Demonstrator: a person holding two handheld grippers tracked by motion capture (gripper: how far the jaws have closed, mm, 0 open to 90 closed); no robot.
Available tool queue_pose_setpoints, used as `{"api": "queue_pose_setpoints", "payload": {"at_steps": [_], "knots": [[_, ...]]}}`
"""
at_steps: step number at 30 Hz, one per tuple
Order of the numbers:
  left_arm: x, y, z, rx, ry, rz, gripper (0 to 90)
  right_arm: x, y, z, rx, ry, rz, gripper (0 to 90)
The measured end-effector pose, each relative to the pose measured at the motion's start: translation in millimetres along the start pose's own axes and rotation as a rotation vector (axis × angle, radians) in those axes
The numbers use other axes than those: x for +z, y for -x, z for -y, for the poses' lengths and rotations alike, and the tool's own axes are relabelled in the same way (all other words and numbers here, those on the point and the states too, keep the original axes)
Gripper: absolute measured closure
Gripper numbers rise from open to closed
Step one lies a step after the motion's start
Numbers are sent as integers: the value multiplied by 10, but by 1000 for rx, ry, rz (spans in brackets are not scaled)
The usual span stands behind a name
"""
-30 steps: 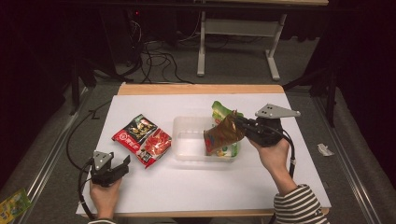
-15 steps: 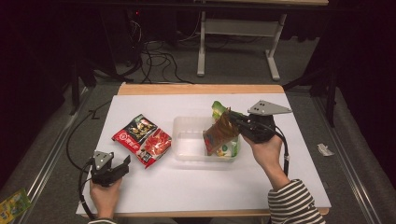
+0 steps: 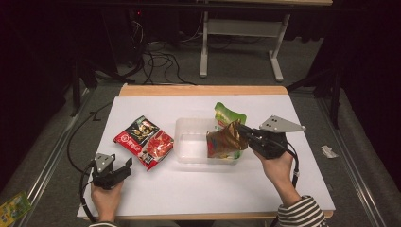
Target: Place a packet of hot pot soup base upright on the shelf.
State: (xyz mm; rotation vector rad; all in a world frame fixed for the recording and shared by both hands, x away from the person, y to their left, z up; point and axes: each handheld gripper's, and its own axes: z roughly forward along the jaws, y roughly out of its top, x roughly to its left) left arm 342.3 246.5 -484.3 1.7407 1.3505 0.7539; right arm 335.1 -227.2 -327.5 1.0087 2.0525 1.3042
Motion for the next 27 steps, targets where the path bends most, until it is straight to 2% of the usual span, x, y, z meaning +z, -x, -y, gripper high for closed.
{"api": "queue_pose_setpoints", "payload": {"at_steps": [3,10,12,20,27], "knots": [[-12,-17,5,-16,11,3,336,14,-59,6,-8,7,-3,864],[-6,-16,2,-17,5,3,335,145,-164,-46,-52,14,0,825],[-8,-19,2,-18,4,4,336,179,-157,-55,-58,15,8,825],[2,-10,-1,-11,-2,1,336,318,-23,-112,-17,-7,24,833],[-4,-16,1,-17,3,3,335,454,-31,-188,-37,-20,33,837]]}}
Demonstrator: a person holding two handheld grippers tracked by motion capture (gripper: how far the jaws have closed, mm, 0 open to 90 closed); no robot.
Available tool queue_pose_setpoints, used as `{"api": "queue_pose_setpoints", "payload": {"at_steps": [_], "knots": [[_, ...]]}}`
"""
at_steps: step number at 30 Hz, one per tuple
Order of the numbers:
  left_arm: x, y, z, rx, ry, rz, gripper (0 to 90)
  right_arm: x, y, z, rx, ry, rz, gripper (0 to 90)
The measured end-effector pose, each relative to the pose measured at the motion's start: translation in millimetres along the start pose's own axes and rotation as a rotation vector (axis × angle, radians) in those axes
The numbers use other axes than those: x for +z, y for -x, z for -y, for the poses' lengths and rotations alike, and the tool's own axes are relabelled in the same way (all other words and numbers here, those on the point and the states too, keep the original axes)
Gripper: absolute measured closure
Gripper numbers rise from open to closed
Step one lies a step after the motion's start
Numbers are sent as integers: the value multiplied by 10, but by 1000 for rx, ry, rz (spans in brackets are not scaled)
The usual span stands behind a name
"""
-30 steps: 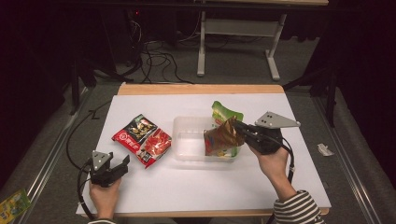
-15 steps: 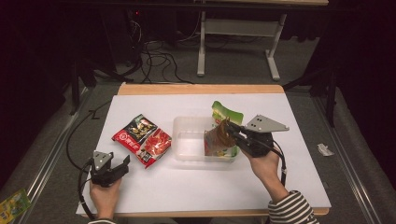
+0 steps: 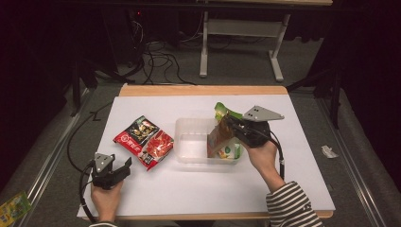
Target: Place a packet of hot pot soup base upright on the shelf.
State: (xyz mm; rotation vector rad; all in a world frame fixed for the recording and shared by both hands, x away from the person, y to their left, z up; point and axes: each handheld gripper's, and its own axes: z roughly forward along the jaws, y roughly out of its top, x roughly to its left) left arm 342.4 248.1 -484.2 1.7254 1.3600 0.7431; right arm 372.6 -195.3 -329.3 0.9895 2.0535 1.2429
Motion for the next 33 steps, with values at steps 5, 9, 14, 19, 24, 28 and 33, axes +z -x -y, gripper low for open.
{"api": "queue_pose_setpoints", "payload": {"at_steps": [5,9,14,19,24,28,33], "knots": [[-1,-2,1,0,1,2,335,121,-29,-40,-7,-9,-2,839],[-4,-6,1,-1,1,6,335,192,-47,-60,-8,-19,0,839],[1,5,0,7,-1,1,335,290,-62,-49,-30,-39,6,843],[-2,3,2,4,3,5,335,361,-91,-29,-49,-60,-11,833],[-1,5,1,7,1,7,335,357,-110,-23,-34,-56,-30,780],[-4,2,2,3,4,6,335,311,-97,-27,-27,-39,-45,719],[-1,10,0,15,-2,7,335,235,-73,-21,-22,-21,-39,668]]}}
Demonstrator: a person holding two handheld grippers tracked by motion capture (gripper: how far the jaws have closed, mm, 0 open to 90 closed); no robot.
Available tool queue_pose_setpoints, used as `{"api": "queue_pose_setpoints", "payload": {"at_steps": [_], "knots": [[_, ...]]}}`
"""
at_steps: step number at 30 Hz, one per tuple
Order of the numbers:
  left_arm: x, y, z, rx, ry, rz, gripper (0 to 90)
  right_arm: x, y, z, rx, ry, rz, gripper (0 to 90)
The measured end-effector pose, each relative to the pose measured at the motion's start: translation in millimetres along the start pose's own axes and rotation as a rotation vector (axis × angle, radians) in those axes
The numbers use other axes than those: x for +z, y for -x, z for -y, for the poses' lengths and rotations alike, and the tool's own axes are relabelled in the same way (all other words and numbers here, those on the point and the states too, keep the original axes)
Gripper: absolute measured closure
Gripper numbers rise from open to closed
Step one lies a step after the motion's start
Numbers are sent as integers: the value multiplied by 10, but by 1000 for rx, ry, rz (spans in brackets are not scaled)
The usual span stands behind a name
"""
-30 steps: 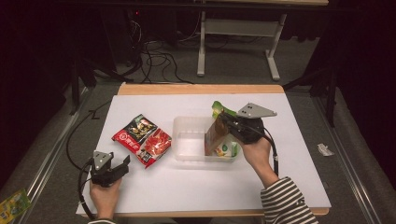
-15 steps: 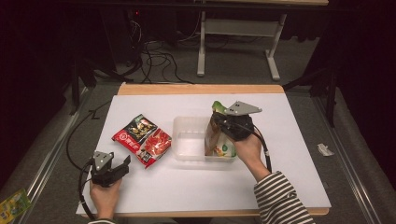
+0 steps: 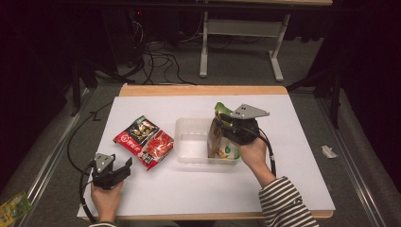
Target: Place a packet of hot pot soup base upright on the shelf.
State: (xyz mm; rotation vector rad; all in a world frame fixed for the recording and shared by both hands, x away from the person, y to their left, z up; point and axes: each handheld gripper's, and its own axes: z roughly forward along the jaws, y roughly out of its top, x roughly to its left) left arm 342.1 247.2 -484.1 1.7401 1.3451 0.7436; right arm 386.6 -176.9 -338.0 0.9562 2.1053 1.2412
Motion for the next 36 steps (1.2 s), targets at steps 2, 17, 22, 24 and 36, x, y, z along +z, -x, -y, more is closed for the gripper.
{"api": "queue_pose_setpoints", "payload": {"at_steps": [2,17,22,24,36], "knots": [[-1,-3,1,-4,2,1,336,-21,13,9,1,5,-2,654],[11,-7,-6,-10,-12,-3,337,-327,150,87,64,59,-13,567],[9,-1,-4,-7,-7,-8,337,-441,219,160,65,83,11,564],[10,-3,-5,-7,-10,-6,337,-496,243,218,80,102,42,568],[13,4,-6,-2,-13,-10,339,-716,509,596,155,98,121,571]]}}
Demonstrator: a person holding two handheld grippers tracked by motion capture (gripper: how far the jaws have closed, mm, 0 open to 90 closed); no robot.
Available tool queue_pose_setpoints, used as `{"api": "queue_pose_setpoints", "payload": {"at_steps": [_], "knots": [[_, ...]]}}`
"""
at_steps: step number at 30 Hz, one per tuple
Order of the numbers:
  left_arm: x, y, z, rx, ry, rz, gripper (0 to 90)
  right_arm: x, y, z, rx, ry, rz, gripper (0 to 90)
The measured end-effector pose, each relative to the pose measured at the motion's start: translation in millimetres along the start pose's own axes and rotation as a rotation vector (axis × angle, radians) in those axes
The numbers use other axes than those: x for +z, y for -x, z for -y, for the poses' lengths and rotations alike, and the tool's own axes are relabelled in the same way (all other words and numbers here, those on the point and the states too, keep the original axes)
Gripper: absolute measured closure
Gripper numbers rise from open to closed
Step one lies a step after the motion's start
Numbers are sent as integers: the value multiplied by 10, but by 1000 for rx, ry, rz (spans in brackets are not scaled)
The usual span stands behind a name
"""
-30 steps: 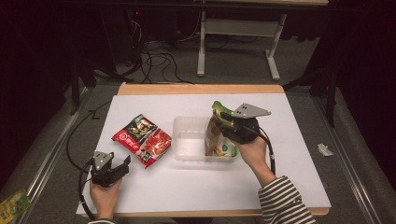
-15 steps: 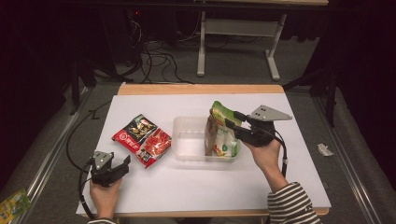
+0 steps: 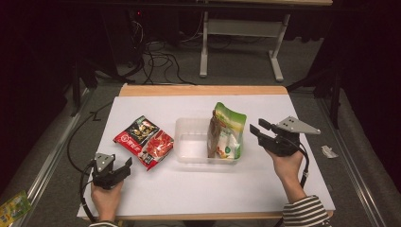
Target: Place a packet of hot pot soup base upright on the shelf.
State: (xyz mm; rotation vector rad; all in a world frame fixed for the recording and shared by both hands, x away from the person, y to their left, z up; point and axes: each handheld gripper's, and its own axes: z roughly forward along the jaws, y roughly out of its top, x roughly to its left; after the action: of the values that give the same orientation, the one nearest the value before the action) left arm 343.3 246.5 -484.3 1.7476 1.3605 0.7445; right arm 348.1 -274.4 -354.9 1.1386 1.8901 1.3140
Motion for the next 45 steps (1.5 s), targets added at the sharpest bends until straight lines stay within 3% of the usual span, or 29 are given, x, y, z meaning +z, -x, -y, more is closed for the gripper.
{"api": "queue_pose_setpoints", "payload": {"at_steps": [21,26,36,45], "knots": [[-3,13,-2,18,1,-2,372,-112,428,684,93,-73,121,570],[-12,-18,1,-12,14,14,377,-77,471,856,112,-113,133,566],[-11,-51,-16,-36,6,39,383,62,488,1140,111,-190,165,557],[-95,-50,-154,-15,0,60,337,161,472,1221,85,-232,178,547]]}}
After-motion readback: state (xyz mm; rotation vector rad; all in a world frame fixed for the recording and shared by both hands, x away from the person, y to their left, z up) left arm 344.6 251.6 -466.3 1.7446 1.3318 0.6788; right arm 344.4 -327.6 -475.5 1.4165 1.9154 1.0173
